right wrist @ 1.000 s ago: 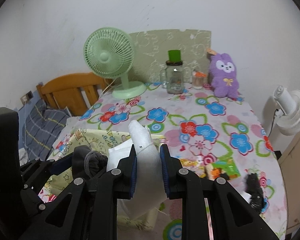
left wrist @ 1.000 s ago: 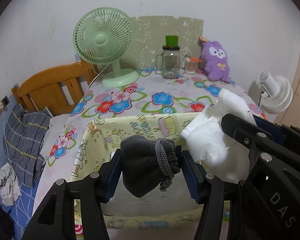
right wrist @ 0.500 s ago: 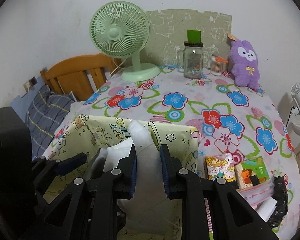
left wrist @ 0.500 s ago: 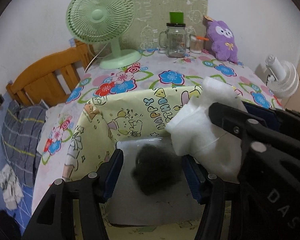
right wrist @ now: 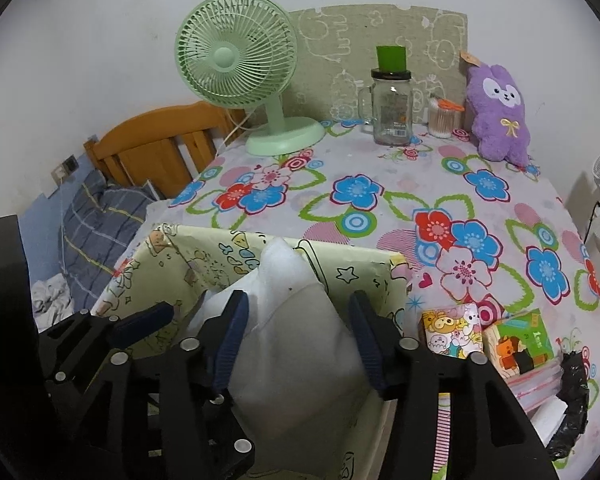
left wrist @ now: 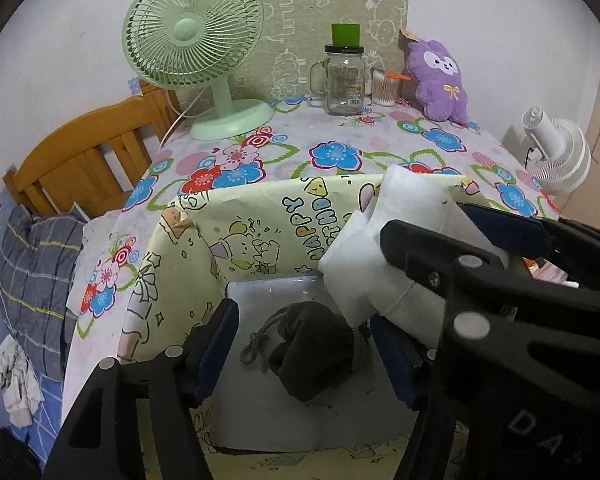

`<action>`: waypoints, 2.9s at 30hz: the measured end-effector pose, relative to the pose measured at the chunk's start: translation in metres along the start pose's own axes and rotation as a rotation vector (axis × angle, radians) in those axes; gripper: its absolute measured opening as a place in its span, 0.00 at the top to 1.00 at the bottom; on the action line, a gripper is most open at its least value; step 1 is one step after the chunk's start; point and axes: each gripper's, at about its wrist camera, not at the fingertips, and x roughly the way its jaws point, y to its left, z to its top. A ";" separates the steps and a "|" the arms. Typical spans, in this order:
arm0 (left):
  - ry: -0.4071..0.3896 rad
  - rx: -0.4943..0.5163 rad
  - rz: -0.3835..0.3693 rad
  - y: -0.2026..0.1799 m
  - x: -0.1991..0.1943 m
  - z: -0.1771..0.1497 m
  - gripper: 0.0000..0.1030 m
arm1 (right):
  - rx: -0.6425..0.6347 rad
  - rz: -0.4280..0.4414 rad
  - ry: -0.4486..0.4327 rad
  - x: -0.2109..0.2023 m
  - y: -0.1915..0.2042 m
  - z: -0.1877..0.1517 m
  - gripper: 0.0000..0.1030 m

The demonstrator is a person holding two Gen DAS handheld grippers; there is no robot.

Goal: Organize soft objects
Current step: 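Open both tools to release beanie and bag inside the box, withdraw, then reach the right tool to the black umbrella and grasp it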

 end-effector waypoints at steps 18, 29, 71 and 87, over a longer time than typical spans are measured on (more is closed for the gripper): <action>-0.098 -0.069 0.031 -0.007 -0.053 -0.002 0.00 | -0.097 -0.038 -0.115 -0.058 0.011 -0.003 0.09; -0.158 -0.071 0.047 -0.023 -0.084 -0.003 0.00 | -0.084 -0.063 -0.180 -0.098 0.004 -0.008 0.05; -0.271 0.012 -0.075 -0.133 -0.136 -0.019 0.00 | 0.011 -0.226 -0.294 -0.200 -0.072 -0.054 0.00; -0.216 -0.004 -0.093 -0.172 -0.094 -0.022 0.00 | 0.075 -0.257 -0.238 -0.179 -0.129 -0.073 0.00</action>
